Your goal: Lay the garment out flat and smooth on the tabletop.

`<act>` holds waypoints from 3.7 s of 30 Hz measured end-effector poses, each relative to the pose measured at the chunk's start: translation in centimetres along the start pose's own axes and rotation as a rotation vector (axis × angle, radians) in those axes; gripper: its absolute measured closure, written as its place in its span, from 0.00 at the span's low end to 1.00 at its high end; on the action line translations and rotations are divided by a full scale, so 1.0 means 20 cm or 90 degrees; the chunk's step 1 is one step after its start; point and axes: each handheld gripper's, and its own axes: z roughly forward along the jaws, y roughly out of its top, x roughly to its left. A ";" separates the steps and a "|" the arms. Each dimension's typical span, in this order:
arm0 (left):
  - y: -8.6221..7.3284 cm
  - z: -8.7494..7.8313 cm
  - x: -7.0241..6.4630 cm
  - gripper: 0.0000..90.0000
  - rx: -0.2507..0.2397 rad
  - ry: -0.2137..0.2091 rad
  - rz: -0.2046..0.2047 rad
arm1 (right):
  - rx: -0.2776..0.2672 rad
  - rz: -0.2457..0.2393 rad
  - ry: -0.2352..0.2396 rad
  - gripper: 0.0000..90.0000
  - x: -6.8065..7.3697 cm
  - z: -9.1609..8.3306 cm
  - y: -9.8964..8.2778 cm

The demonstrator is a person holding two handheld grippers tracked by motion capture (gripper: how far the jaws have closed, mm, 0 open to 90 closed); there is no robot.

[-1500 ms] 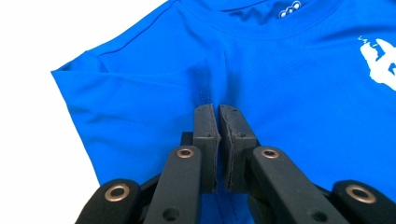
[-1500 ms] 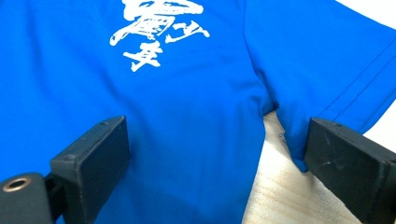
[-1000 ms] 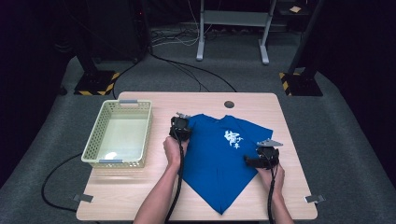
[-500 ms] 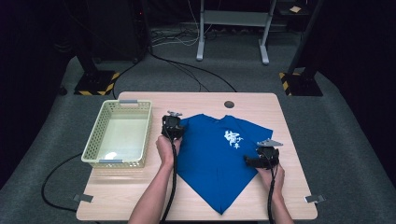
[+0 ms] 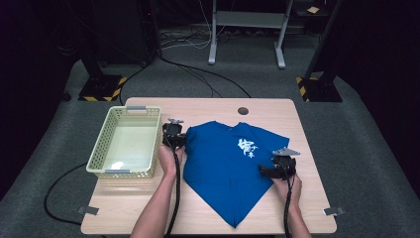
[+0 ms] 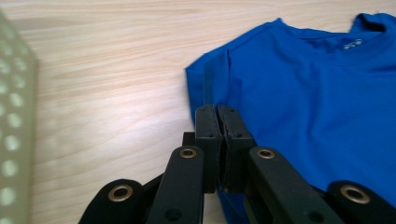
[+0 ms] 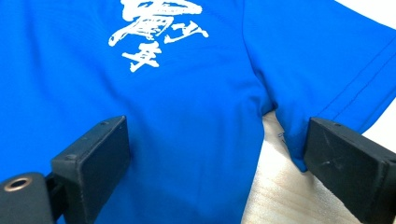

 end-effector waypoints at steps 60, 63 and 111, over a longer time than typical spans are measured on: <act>-0.36 -0.11 -0.15 0.15 -0.033 -0.045 0.053 | 0.001 0.001 0.000 0.07 0.00 0.00 0.00; -0.42 -0.15 -0.16 0.15 -0.028 -0.056 0.060 | 0.000 0.003 -0.001 0.07 -0.01 0.00 0.00; -0.66 -0.26 -0.27 0.12 -0.009 -0.040 0.125 | 0.005 -0.031 0.084 0.11 0.35 -0.17 0.04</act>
